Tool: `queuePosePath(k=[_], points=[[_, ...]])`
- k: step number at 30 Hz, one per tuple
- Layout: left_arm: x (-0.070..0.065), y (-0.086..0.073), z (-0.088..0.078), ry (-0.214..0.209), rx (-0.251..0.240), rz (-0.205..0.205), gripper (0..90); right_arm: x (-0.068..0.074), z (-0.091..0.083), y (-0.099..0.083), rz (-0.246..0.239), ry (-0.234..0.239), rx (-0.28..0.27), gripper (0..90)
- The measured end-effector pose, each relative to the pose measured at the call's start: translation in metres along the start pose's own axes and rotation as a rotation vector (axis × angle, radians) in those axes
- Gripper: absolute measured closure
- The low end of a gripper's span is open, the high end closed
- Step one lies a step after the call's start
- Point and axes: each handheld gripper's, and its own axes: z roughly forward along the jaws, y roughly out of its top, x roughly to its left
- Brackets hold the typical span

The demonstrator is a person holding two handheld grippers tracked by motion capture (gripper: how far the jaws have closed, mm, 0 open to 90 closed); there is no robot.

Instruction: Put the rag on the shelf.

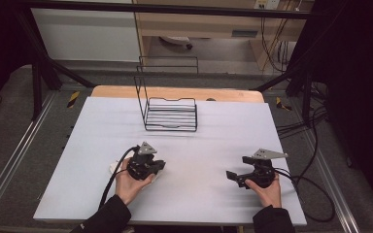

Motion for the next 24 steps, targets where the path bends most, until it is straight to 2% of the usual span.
queuePosePath(k=[5, 8, 12, 14, 20, 24], points=[[0.012, 0.003, -0.018, -0.01, -0.04, 0.019, 62.7, 0.001, 0.001, 0.0, 0.003, -0.002, 0.003, 1.2], [0.024, 0.001, -0.035, 0.017, -0.043, 0.036, 53.2, 0.002, 0.002, 0.0, 0.005, -0.004, 0.006, 1.3], [0.044, -0.01, -0.053, 0.053, -0.035, 0.055, 42.7, 0.003, 0.004, 0.001, 0.006, -0.003, 0.012, 1.3], [0.054, -0.017, -0.059, 0.068, -0.02, 0.043, 37.6, 0.004, 0.005, 0.001, 0.01, -0.005, 0.013, 1.3], [0.082, -0.041, -0.072, 0.109, -0.004, -0.013, 36.9, 0.006, 0.007, 0.001, 0.012, -0.012, 0.019, 1.3], [0.099, -0.051, -0.075, 0.133, 0.006, -0.041, 44.0, 0.011, 0.009, 0.004, 0.004, -0.013, 0.022, 1.3]])
